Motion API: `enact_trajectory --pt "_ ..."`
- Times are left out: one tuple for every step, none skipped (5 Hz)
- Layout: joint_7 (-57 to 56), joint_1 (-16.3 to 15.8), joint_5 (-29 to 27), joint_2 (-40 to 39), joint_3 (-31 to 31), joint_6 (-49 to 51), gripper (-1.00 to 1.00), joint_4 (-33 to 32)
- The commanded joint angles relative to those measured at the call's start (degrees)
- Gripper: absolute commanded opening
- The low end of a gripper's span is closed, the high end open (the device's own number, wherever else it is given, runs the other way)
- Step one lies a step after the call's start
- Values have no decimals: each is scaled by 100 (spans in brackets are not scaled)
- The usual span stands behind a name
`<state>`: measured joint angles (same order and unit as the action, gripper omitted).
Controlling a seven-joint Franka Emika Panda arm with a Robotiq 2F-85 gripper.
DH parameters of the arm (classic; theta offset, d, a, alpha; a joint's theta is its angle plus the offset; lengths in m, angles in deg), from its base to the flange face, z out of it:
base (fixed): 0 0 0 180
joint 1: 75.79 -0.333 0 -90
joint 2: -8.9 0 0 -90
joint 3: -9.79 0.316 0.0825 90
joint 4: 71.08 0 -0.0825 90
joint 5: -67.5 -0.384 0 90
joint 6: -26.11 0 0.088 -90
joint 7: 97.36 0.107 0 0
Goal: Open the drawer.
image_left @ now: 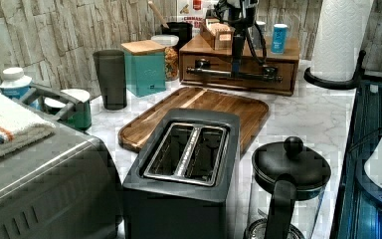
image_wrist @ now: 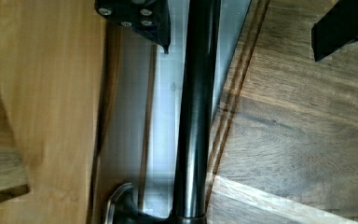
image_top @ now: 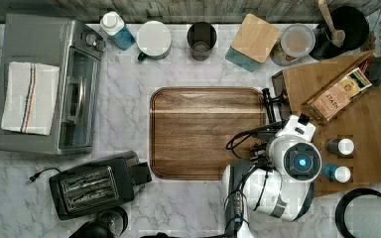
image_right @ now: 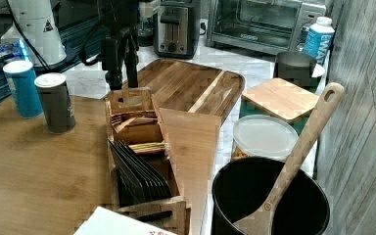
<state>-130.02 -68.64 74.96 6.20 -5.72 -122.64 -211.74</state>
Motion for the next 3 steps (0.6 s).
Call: enact_trajectory --pt "-726 194 -822 -364 -4 -694 100 46" --pt "-618 151 -842 -305 79 -635 100 -39" --pt "-523 166 -862 -279 196 -919 100 -202"
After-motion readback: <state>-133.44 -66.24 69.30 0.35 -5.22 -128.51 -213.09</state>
